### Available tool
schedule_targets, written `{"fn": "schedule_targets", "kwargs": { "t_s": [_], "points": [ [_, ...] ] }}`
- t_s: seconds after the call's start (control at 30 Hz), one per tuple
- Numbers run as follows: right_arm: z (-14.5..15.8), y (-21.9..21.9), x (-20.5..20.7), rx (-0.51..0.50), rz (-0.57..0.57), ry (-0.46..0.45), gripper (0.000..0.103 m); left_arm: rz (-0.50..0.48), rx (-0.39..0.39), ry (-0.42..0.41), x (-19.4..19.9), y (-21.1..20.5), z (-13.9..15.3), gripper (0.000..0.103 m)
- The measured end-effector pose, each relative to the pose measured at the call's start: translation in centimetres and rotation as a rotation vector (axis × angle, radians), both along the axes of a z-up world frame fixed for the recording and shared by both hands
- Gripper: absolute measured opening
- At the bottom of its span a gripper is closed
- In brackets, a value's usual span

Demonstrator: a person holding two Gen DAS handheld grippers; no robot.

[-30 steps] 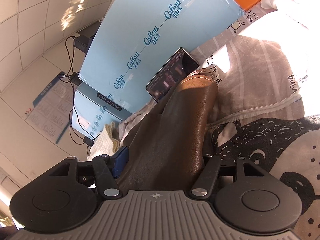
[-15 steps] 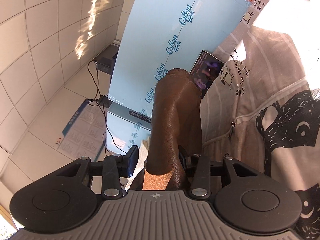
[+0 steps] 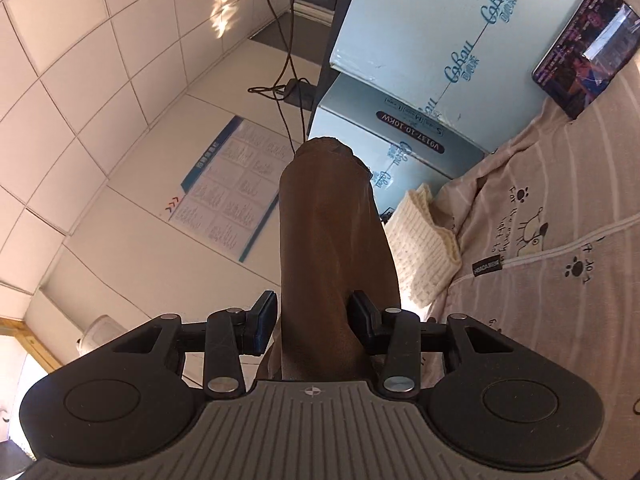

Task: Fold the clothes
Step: 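Lift the folded jacket off the bed with both grippers, then lower the folded jacket beside the cream knit sweater and open both grippers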

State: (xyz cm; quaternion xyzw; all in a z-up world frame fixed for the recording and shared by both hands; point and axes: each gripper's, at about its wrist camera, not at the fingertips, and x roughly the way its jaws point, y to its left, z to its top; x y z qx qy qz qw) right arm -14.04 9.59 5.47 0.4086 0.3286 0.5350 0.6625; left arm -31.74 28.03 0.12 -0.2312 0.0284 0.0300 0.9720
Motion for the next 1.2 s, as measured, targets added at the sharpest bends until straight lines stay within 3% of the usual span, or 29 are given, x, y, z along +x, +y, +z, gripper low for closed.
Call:
{"fn": "schedule_targets", "kwargs": {
  "t_s": [0.3,0.6,0.83,0.93,1.1,1.2],
  "points": [
    [3.3,13.2,0.6,0.034,0.122,-0.1,0.039,0.19,0.105,-0.056,-1.6,6.4,4.1,0.036],
    [3.2,20.4,4.4,-0.011,0.11,-0.111,0.039,0.253,0.081,-0.019,3.0,10.7,3.1,0.036],
    [-0.2,21.7,8.4,-0.104,0.038,-0.123,0.039,0.224,-0.063,0.039,7.5,13.8,-0.9,0.036],
    [-2.3,22.2,10.0,-0.191,-0.032,-0.16,0.039,0.236,-0.103,0.101,8.9,15.3,-2.5,0.036],
    [-6.6,23.6,12.4,-0.254,-0.042,-0.092,0.039,0.34,-0.033,0.13,8.5,14.8,-3.0,0.038],
    [-8.2,24.2,13.1,-0.283,-0.032,-0.082,0.04,0.423,0.033,0.195,8.8,14.4,-3.0,0.053]
  ]
}}
